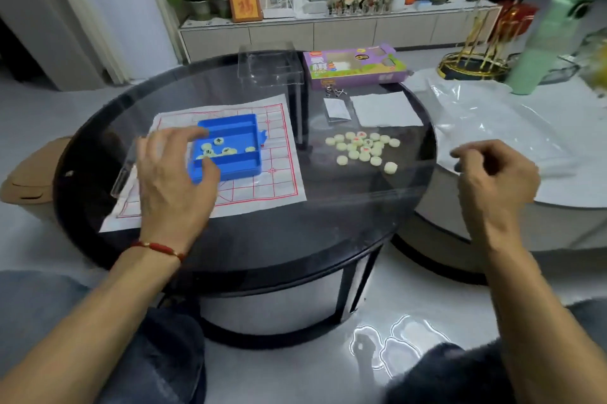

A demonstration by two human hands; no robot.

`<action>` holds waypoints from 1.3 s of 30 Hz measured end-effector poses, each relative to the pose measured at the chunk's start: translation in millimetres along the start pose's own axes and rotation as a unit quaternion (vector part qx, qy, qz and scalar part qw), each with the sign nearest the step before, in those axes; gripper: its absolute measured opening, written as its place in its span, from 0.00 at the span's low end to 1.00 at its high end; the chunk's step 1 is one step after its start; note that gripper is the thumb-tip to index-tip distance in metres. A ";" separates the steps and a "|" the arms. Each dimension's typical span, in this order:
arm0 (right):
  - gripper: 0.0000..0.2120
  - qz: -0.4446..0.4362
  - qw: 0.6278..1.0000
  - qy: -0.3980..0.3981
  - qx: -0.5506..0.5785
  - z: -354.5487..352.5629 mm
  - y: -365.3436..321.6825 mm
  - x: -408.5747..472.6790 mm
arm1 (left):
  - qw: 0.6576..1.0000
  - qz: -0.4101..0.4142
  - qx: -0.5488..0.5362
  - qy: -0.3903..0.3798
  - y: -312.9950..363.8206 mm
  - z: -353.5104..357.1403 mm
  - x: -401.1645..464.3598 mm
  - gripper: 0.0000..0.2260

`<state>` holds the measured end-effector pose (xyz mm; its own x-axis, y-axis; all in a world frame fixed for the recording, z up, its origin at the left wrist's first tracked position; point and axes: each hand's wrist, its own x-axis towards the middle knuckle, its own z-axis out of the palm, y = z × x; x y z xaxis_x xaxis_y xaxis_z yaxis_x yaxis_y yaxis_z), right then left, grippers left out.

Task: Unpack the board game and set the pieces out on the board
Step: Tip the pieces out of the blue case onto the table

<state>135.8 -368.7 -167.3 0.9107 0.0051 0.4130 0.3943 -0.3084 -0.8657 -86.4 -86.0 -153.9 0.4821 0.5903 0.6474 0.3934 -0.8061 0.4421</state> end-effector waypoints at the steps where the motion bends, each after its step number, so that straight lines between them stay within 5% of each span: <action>1: 0.11 0.050 0.998 0.034 -0.006 -7.3 17.2 6.1 | 0.997 0.057 -0.056 -0.012 34.9 1.4 -19.3 0.14; 3: 0.15 0.142 0.989 0.012 -0.049 -12.0 56.9 18.9 | 0.975 0.131 -0.172 -0.054 102.0 8.1 -65.0 0.13; 7: 0.15 0.258 0.918 -0.246 -0.176 7.9 131.4 24.7 | 0.919 0.159 -0.285 -0.220 179.2 65.7 -149.4 0.15; 11: 0.10 0.290 0.850 -0.401 -0.179 36.0 178.4 15.6 | 0.882 0.005 -0.248 -0.401 203.9 153.5 -184.8 0.20; 15: 0.10 0.266 0.816 -0.482 -0.174 67.5 232.2 6.9 | 0.852 -0.182 -0.145 -0.468 196.8 236.7 -187.9 0.20; 20: 0.18 0.253 0.814 -0.496 -0.168 117.3 298.3 3.2 | 0.856 -0.288 -0.097 -0.419 163.9 319.6 -191.8 0.27; 25: 0.23 0.156 0.784 -0.578 -0.165 175.9 358.0 7.0 | 0.864 -0.405 -0.095 -0.282 138.6 377.2 -183.6 0.23; 29: 0.26 0.111 0.770 -0.607 -0.162 222.5 390.6 11.4 | 0.857 -0.444 -0.089 -0.247 129.9 396.5 -188.2 0.24; 33: 0.26 0.032 0.804 -0.560 -0.196 259.4 407.6 9.8 | 0.838 -0.479 -0.131 -0.225 122.5 404.3 -192.0 0.23; 39: 0.43 0.078 0.835 -0.522 -0.153 301.1 435.3 5.5 | 0.844 -0.479 -0.131 -0.204 121.3 406.6 -194.6 0.24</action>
<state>349.5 -216.5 -627.0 0.6218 0.7201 -0.3078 0.3569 -0.6104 -0.7072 185.8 -281.8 -478.6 0.2921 0.8980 -0.3291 0.5945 0.0991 0.7980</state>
